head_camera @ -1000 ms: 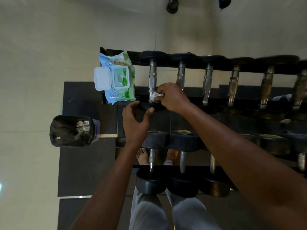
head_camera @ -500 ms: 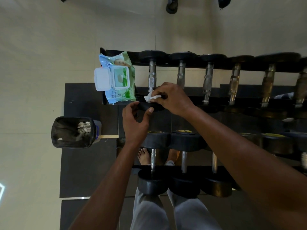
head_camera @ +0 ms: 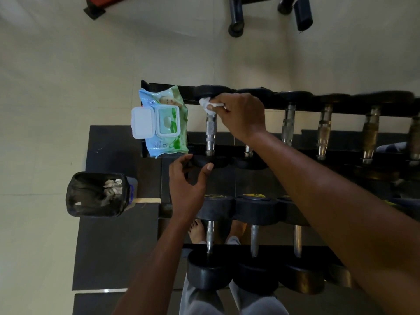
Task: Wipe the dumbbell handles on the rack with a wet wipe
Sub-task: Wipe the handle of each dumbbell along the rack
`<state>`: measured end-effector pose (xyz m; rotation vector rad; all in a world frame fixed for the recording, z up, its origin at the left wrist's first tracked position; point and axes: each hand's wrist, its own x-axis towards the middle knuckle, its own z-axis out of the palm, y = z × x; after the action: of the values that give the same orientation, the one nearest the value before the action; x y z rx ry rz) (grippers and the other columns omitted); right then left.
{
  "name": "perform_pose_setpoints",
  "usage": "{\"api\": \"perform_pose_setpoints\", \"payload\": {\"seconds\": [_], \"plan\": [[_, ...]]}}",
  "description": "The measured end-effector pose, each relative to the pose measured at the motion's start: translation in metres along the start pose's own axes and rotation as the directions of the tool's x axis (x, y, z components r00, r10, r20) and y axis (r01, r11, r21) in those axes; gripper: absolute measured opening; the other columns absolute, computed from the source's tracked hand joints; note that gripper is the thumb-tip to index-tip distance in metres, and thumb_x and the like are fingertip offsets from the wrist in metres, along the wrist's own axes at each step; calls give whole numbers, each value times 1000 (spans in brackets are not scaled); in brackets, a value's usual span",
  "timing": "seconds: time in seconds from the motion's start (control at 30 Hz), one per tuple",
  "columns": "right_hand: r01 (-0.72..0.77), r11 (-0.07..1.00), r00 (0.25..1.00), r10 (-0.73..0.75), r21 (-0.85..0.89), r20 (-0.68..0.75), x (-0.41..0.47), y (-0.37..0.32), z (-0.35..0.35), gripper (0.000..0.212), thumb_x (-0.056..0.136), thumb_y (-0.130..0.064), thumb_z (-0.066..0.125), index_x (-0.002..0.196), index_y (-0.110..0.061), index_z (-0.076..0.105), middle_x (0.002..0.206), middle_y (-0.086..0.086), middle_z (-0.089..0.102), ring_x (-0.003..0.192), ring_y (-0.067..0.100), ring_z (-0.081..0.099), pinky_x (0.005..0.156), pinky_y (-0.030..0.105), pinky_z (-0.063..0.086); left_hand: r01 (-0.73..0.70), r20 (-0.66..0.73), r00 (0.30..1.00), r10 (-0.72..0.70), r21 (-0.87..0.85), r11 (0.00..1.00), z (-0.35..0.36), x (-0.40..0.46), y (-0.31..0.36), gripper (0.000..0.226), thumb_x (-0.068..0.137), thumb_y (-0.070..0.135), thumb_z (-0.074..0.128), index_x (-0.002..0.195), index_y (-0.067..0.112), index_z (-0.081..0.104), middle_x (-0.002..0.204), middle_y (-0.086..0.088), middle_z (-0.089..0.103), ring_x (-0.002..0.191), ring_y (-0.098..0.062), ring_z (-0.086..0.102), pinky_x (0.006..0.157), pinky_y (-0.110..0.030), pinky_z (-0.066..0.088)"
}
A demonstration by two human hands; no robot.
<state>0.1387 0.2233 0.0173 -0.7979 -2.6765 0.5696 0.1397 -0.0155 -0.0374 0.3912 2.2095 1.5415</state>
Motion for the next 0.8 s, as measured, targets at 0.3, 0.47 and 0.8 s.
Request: {"api": "perform_pose_setpoints", "payload": {"seconds": [0.3, 0.47, 0.8], "plan": [[-11, 1000, 1000, 11, -16, 15, -3, -2, 0, 30, 106, -48, 56, 122, -30, 75, 77, -4, 74, 67, 16, 69, 70, 41, 60, 18, -15, 1000, -18, -18, 1000, 1, -1, 1, 49, 88, 60, 84, 127, 51, 56, 130, 14, 57, 121, -15, 65, 98, -51, 60], [19, 988, 1000, -20, -152, -6, -4, -14, 2, 31, 108, -48, 51, 120, -32, 75, 76, -1, 75, 68, 23, 72, 67, 39, 58, 26, -19, 999, -27, -17, 1000, 0, -2, 4, 48, 87, 62, 83, 126, 56, 55, 129, 20, 55, 121, -15, 65, 98, -52, 60], [-26, 979, 998, 39, -202, 58, 4, -36, 8, 27, 108, -37, 54, 113, -28, 78, 85, 0, 76, 77, 23, 73, 72, 37, 57, 62, 9, 998, -62, 54, 997, -2, -4, 12, 56, 86, 61, 84, 130, 36, 61, 127, 18, 55, 117, -3, 60, 96, -41, 59]]}}
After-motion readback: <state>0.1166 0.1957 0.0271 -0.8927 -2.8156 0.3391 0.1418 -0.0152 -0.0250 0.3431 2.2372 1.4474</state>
